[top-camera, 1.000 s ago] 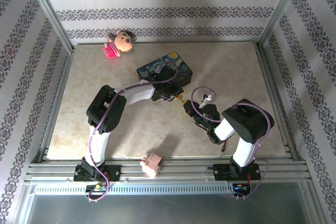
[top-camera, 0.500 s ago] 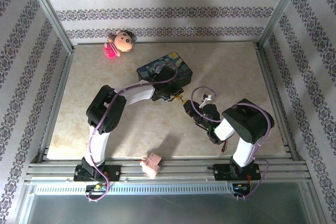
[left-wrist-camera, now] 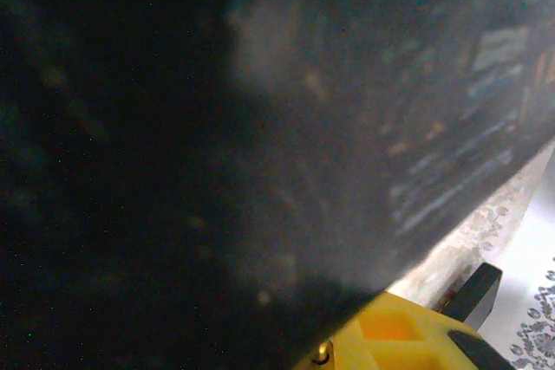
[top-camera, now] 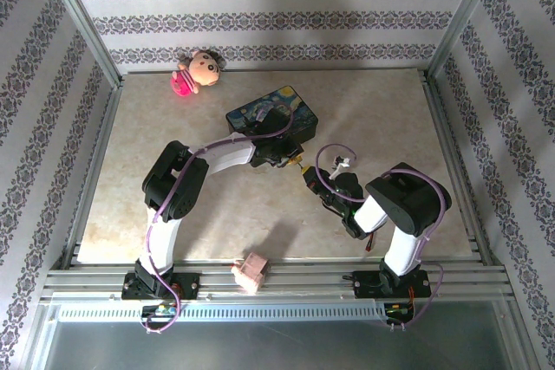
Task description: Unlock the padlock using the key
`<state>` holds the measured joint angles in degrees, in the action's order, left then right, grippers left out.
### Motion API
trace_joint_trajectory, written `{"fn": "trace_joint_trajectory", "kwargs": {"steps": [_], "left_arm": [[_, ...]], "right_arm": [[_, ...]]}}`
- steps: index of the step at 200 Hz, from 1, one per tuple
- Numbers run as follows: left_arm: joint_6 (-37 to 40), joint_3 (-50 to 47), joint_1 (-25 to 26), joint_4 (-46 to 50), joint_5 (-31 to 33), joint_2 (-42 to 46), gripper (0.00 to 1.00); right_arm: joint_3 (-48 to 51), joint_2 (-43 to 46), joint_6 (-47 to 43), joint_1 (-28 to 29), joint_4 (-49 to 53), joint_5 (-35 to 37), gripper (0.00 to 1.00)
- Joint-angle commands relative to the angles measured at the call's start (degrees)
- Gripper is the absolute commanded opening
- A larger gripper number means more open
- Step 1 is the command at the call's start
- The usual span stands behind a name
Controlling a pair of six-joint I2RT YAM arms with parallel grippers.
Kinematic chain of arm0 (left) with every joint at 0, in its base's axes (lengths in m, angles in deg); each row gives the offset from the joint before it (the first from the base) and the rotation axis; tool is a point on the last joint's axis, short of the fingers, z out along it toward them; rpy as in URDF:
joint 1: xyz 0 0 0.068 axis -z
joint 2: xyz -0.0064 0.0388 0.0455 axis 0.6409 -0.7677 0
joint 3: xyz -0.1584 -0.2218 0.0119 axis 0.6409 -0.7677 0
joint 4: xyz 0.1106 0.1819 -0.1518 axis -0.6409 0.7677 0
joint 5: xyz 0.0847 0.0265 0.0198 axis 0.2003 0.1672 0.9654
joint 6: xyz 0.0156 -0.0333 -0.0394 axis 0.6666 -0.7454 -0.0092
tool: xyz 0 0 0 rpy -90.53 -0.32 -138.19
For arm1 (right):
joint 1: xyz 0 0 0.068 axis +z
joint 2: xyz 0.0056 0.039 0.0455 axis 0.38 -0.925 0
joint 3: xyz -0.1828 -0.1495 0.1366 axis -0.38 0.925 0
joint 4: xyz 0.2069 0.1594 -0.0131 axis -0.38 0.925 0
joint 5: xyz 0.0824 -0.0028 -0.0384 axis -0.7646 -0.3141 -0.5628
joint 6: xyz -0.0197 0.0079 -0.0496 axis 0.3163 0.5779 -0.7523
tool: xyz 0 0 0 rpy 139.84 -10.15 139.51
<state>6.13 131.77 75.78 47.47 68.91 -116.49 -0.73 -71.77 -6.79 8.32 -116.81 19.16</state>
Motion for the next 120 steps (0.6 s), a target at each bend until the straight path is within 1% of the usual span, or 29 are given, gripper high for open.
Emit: {"fn": "trace_joint_trajectory", "kwargs": {"steps": [1,120], "left_arm": [[-5.1,-2.64,0.2,3.9,-5.17,-1.78,0.21],[-5.04,-2.82,0.22,3.37,-5.62,-1.91,0.21]], "right_arm": [[0.32,-0.36,0.35,0.46,-1.65,1.27,0.0],[-1.3,-0.87,1.07,-0.16,-1.65,1.98,0.0]]}}
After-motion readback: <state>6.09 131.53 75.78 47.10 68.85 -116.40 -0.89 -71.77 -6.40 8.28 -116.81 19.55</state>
